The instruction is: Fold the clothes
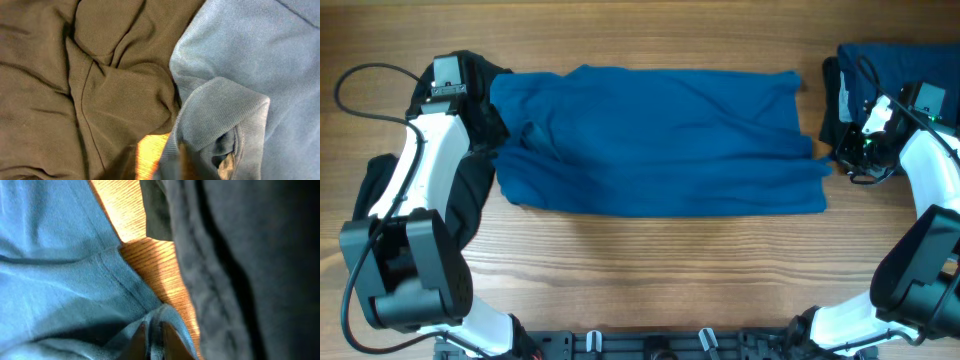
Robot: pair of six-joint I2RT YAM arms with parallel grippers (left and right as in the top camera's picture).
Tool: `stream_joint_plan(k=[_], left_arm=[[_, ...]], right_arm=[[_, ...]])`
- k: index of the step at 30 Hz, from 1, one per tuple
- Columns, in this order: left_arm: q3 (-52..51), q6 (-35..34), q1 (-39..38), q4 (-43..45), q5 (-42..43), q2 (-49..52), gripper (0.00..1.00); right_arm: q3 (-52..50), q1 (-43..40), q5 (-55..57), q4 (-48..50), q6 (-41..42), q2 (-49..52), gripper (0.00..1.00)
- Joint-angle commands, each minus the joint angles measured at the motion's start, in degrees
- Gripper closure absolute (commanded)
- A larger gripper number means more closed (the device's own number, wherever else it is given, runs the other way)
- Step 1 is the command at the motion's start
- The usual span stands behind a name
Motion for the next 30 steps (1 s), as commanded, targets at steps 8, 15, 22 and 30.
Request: stream_joint_plan(k=[8, 15, 22, 30], left_arm=[[1.4, -0.4, 0.9, 1.6, -5.8, -0.2, 0.0], [12.6, 7.6, 0.9, -0.5, 14.0, -2.2, 0.0], [28.3, 14.0, -3.6, -3.8, 19.3, 1.2, 0.0], [33.2, 16.8, -8.2, 4.5, 16.4, 16.7, 0.01]], right_arm=[[4.4, -0.3, -6.1, 2.0, -0.9, 0.3, 0.12], [16.8, 2.6, -10.3, -6.5, -7.2, 0.2, 0.25], [28.1, 9.9, -3.4, -6.1, -8.2, 0.3, 0.21], [28.1, 10.8, -3.9, -1.8, -8.3, 6.8, 0.2]])
